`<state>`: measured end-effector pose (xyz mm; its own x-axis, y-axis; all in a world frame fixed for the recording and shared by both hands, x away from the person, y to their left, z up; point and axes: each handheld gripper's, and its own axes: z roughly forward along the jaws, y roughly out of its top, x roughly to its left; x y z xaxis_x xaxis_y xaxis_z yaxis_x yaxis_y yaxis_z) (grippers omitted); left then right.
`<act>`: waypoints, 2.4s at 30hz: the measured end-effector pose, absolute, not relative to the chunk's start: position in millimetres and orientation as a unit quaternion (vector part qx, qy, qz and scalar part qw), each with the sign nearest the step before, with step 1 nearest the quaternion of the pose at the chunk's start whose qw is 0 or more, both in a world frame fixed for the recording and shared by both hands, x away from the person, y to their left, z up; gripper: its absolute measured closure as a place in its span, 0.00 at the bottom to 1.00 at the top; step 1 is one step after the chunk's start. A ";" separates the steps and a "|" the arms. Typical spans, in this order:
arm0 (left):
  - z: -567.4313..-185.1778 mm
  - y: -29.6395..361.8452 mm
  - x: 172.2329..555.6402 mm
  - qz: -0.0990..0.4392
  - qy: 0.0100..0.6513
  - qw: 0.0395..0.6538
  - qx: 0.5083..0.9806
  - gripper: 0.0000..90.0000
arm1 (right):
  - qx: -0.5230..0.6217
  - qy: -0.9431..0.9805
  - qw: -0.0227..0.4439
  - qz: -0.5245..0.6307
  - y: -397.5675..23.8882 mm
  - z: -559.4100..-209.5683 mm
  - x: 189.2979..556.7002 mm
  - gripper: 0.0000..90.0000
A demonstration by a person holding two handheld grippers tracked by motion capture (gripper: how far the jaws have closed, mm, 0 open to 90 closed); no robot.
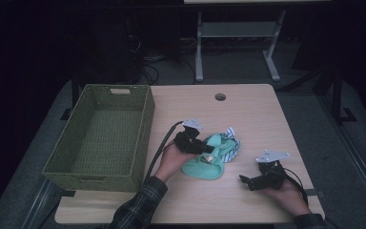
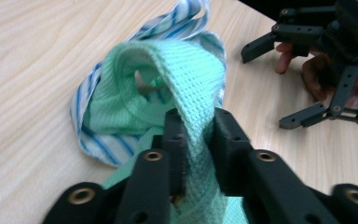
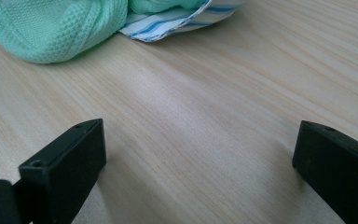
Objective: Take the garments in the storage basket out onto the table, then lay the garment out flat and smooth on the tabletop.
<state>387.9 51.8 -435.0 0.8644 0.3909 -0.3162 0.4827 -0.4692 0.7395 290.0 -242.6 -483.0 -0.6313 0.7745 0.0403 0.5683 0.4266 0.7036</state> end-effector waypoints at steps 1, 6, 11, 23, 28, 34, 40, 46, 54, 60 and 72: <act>-434.6 53.1 387.3 -0.053 0.257 0.450 0.854 0.73 | 0.404 0.832 0.147 0.352 -242.7 -483.0 290.0 0.02; -422.7 60.5 380.2 -0.041 0.251 0.448 0.857 0.54 | 0.404 0.832 0.147 0.352 -242.6 -483.0 290.0 0.02; -409.1 73.7 368.9 -0.020 0.247 0.451 0.858 0.48 | 0.404 0.832 0.147 0.352 -242.7 -483.0 290.0 0.02; -413.2 99.6 331.2 -0.004 0.257 0.422 0.869 0.88 | 0.404 0.832 0.146 0.351 -242.7 -482.8 290.0 0.02; -426.9 95.5 321.7 -0.002 0.253 0.384 0.888 1.00 | 0.404 0.832 0.146 0.351 -242.7 -482.8 290.0 0.02; -444.5 83.4 324.6 0.017 0.238 0.340 0.910 1.00 | 0.406 0.832 0.147 0.350 -242.5 -482.6 289.6 0.02; -456.5 80.0 328.3 0.025 0.243 0.312 0.918 0.99 | 0.407 0.830 0.150 0.350 -242.3 -482.8 288.9 0.02; -456.5 79.2 327.8 0.026 0.246 0.311 0.918 0.99 | 0.408 0.832 0.146 0.346 -243.1 -480.7 288.2 0.07; -456.1 79.5 329.5 0.022 0.247 0.308 0.919 0.99 | 0.418 0.824 0.131 0.361 -252.9 -468.9 294.8 0.26; -455.9 79.3 329.6 0.021 0.248 0.306 0.919 0.99 | 0.408 0.822 0.116 0.380 -254.8 -456.1 301.2 0.47; -455.3 78.0 329.4 0.020 0.253 0.304 0.918 0.99 | 0.389 0.812 0.123 0.418 -250.9 -423.3 318.6 0.70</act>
